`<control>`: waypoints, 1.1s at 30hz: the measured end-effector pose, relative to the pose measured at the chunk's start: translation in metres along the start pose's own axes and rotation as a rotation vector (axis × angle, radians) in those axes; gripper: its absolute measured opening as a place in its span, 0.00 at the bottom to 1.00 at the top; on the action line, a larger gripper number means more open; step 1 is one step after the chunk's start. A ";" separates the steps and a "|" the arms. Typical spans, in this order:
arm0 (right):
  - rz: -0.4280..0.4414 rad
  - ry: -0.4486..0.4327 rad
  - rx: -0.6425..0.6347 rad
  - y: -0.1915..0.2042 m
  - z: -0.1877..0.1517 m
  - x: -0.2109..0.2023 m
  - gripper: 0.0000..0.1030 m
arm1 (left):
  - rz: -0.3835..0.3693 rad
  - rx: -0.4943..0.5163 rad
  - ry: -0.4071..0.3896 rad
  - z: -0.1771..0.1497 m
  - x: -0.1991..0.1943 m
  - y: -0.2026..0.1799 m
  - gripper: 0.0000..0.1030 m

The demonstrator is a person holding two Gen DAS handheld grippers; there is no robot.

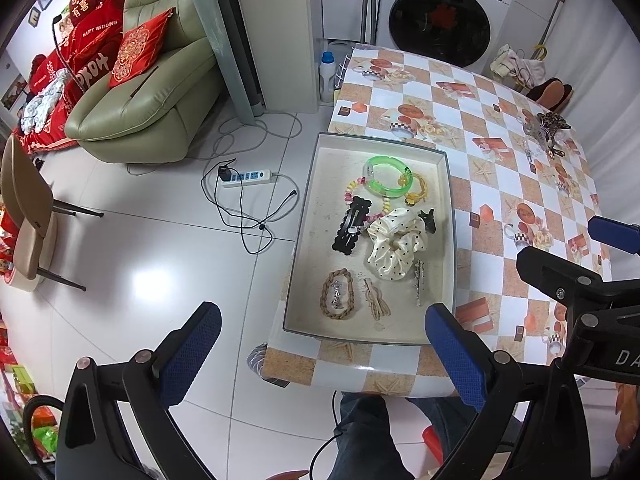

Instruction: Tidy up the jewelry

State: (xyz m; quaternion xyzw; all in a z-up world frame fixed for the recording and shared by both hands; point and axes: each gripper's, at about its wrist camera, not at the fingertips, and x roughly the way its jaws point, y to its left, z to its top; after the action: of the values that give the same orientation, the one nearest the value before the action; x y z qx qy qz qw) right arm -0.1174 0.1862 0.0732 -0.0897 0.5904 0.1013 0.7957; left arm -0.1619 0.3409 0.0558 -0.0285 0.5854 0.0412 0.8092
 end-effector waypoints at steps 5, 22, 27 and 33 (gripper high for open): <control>0.001 0.001 -0.001 0.001 0.000 0.000 1.00 | 0.002 0.000 0.000 -0.001 0.000 0.000 1.00; 0.005 0.003 -0.010 0.006 0.002 0.001 1.00 | 0.008 0.006 0.000 -0.001 0.000 0.002 1.00; 0.005 0.003 -0.010 0.005 0.002 0.001 1.00 | 0.010 0.005 -0.001 -0.001 0.000 0.001 1.00; 0.005 0.003 -0.010 0.005 0.002 0.001 1.00 | 0.011 0.005 -0.002 -0.001 0.000 0.001 1.00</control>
State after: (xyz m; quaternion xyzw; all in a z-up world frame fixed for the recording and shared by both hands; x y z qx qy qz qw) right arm -0.1168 0.1915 0.0726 -0.0922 0.5913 0.1063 0.7941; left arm -0.1635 0.3414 0.0558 -0.0233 0.5849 0.0442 0.8096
